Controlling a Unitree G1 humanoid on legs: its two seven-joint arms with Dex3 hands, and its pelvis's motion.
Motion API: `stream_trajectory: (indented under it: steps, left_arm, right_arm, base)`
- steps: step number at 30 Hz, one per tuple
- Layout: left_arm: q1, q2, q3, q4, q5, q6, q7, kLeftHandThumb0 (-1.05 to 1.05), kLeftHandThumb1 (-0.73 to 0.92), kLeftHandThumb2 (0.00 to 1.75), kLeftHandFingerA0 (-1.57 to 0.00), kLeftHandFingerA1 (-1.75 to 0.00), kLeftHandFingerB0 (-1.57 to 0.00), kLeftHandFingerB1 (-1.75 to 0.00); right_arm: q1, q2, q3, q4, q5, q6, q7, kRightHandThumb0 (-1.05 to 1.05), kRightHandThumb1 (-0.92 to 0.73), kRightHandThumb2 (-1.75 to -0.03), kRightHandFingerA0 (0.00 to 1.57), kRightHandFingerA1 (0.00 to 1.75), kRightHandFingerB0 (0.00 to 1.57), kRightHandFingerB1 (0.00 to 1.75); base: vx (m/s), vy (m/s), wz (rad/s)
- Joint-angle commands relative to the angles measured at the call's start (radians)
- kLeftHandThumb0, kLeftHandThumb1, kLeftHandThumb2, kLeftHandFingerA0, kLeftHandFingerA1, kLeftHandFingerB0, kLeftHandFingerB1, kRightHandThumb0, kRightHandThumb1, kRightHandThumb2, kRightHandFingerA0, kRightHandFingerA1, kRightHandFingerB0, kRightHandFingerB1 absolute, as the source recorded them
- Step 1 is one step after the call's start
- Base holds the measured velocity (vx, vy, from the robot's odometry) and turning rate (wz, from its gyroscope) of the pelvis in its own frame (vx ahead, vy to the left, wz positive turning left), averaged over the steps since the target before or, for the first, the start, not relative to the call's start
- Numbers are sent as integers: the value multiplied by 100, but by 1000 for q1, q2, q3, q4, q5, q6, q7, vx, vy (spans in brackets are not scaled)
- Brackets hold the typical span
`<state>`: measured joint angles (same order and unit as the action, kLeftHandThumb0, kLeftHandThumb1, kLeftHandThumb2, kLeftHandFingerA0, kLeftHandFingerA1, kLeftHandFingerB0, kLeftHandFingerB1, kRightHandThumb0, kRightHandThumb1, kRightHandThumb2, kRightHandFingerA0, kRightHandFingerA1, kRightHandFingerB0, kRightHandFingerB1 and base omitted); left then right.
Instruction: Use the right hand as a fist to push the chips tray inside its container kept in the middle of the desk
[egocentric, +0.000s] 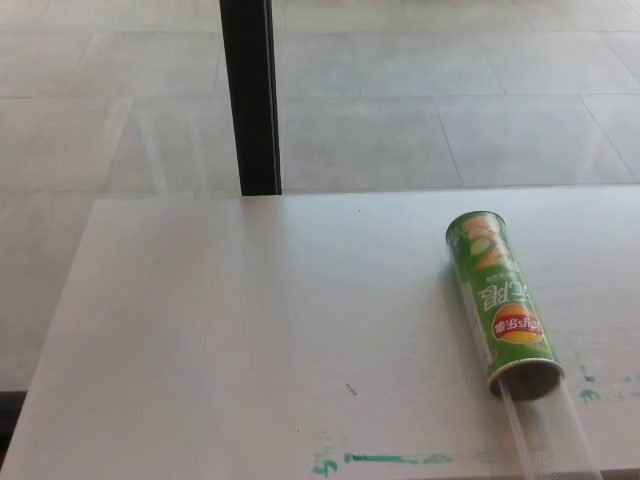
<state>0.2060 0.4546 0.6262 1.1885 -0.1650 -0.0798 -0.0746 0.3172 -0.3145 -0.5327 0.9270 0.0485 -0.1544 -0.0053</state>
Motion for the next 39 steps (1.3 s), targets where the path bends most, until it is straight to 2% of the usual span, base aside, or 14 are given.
stream_trajectory:
  steps: [1,4,5,6,9,10,11,12,13,20,25,26,28,39]
  left_arm:
    - [-11,57,114,67,-130,-24,-28,-105,92,95,-65,-175,-30,-148]
    - [-16,66,107,84,-106,-34,-29,-75,60,135,-135,-156,-35,-98]
    - [-15,68,100,84,-97,-41,-24,-105,92,92,-78,-175,-39,-157]
    - [-18,64,114,82,-114,-43,-31,-78,57,133,-149,-164,-74,-123]
    - [-24,57,118,73,-119,-38,-32,-97,73,148,-146,-174,-43,-115]
    - [-26,58,115,74,-117,-35,-21,-105,92,94,-67,-175,-35,-158]
    - [-24,56,112,74,-116,-34,-20,-95,71,146,-151,-175,-58,-123]
    - [-26,57,115,77,-121,-31,-22,-105,92,94,-68,-175,-40,-159]
    - [-23,62,100,77,-108,-30,-22,-87,72,145,-128,-160,-40,-108]
    - [-22,61,83,76,-100,-25,-21,-105,92,93,-71,-175,-45,-153]
    - [-21,64,66,84,-83,-37,-19,-88,73,145,-149,-169,-66,-120]
    - [-24,63,72,84,-90,-28,-13,-105,92,93,-73,-175,-43,-150]
    - [-19,65,72,82,-91,-34,-34,-84,70,143,-134,-160,-41,-105]
    - [-22,65,84,80,-107,-25,-44,-105,92,91,-73,-175,-41,-159]
  right_arm:
    - [-11,-62,-139,39,132,-120,-41,-45,-83,-64,76,82,48,44]
    - [-77,-78,-283,63,254,-79,-70,-49,-65,-99,77,89,38,57]
    - [-76,-92,-285,50,237,-70,-87,-47,-86,-65,70,88,31,41]
    - [-82,-99,-311,35,252,-67,-81,-47,-86,-65,71,86,33,43]
    - [-101,-94,-382,-48,295,-59,-93,-50,-83,-64,69,81,33,43]
    - [-110,-75,-421,-117,352,-35,-61,-46,-86,-65,67,84,27,40]
    - [-140,-64,-448,-187,386,-34,-72,-48,-82,-65,70,87,37,46]
    - [-154,-50,-469,-244,422,-3,-72,-48,-81,-64,68,94,38,44]
    - [-155,-52,-453,-295,395,-2,-78,-49,-85,-65,65,87,39,43]
    - [-183,-21,-384,-670,344,77,-131,-48,-88,-66,74,71,45,45]
    - [-130,37,-279,-1025,372,131,-83,-54,-87,-66,71,81,46,49]
    - [-109,52,-255,-1111,390,170,-90,-57,-87,-66,69,84,46,49]
    - [-67,71,-188,-1244,398,172,-58,-59,-88,-65,72,99,47,54]
    - [201,73,73,-1592,360,125,148,-58,-92,-67,60,109,39,63]
  base:
    - [0,0,0]
    - [0,0,0]
    - [0,0,0]
    - [0,0,0]
    - [0,0,0]
    - [0,0,0]
    - [0,0,0]
    - [0,0,0]
    - [0,0,0]
    - [0,0,0]
    - [0,0,0]
    - [0,0,0]
    - [0,0,0]
    - [0,0,0]
